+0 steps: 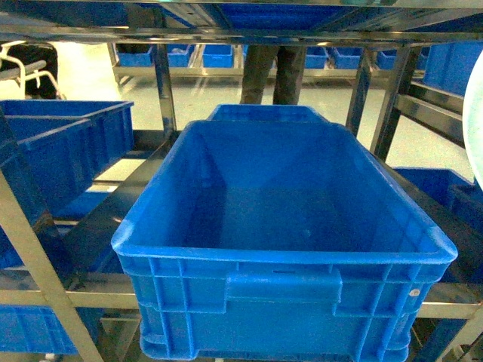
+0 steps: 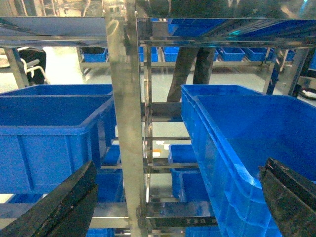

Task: Place blue tray on left shelf second layer neatly

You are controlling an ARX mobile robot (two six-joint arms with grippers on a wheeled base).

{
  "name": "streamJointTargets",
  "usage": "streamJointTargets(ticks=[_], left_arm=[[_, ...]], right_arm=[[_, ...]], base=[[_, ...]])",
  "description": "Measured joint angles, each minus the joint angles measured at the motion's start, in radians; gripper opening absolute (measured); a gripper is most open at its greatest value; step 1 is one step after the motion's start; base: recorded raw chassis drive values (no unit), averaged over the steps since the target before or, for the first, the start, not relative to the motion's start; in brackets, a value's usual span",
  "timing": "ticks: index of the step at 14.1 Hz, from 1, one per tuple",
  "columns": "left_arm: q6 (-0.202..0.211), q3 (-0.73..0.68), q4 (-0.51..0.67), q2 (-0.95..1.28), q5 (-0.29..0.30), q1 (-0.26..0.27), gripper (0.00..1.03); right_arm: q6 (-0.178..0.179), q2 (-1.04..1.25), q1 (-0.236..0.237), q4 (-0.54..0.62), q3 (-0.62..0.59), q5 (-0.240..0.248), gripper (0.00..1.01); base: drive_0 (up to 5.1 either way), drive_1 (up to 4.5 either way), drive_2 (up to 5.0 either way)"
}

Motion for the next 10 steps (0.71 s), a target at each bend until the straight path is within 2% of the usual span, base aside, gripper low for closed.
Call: streamJointTargets(ticks=[10], left_arm=[[0.0,0.0,0.0,0.0,0.0,0.0,0.98]], right_arm=[[0.0,0.0,0.0,0.0,0.0,0.0,0.02]], base=[[0.0,0.0,0.0]])
